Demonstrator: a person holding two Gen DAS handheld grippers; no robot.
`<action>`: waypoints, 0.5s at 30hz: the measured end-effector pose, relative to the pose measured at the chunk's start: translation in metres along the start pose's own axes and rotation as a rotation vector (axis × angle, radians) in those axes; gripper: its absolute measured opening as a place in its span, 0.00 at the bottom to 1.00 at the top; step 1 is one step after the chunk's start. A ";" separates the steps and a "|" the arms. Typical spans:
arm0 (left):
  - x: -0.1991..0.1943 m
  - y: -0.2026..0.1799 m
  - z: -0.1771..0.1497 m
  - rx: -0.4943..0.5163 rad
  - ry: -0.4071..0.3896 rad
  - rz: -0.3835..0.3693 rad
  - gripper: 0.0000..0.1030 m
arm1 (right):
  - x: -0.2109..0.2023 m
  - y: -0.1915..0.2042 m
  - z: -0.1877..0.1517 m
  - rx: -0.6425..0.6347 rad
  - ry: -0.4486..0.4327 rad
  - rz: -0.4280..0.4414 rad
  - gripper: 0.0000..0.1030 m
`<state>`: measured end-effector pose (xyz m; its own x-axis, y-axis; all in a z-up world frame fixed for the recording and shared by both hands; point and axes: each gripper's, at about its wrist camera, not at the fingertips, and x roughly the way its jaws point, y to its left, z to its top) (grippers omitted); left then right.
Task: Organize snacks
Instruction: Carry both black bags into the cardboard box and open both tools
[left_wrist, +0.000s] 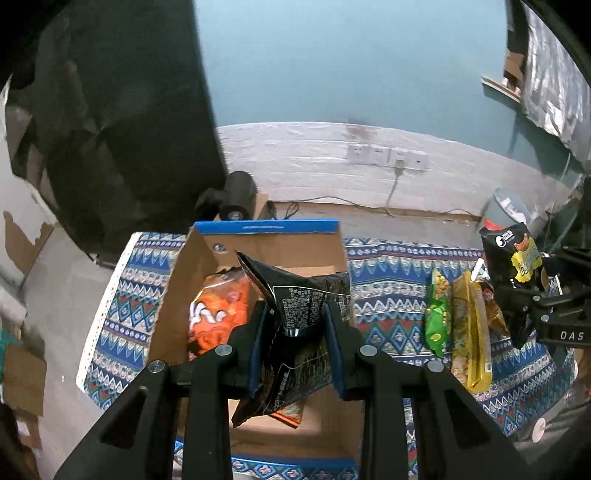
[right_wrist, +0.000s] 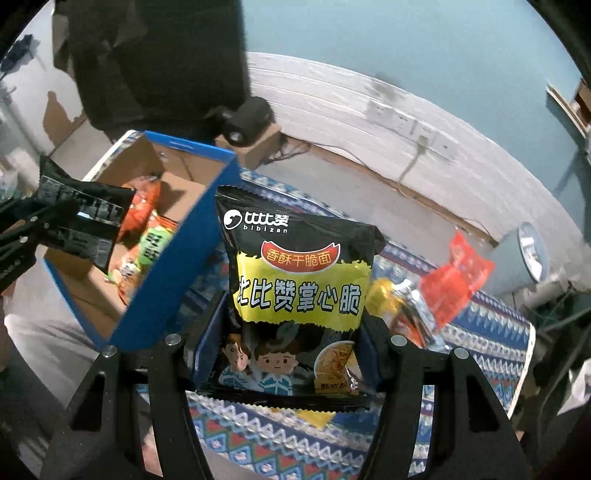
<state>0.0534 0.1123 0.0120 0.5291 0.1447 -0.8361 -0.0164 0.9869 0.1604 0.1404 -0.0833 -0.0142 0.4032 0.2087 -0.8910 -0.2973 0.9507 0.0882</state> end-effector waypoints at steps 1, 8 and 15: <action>0.000 0.006 -0.001 -0.012 0.002 0.001 0.29 | 0.001 0.007 0.004 -0.009 0.000 0.006 0.61; 0.001 0.033 -0.007 -0.054 0.015 0.037 0.29 | 0.012 0.052 0.028 -0.070 -0.001 0.051 0.61; 0.007 0.058 -0.011 -0.088 0.030 0.084 0.29 | 0.028 0.094 0.048 -0.121 0.007 0.092 0.61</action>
<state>0.0465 0.1716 0.0096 0.4974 0.2278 -0.8371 -0.1346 0.9735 0.1850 0.1652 0.0229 -0.0096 0.3635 0.2922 -0.8846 -0.4349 0.8930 0.1162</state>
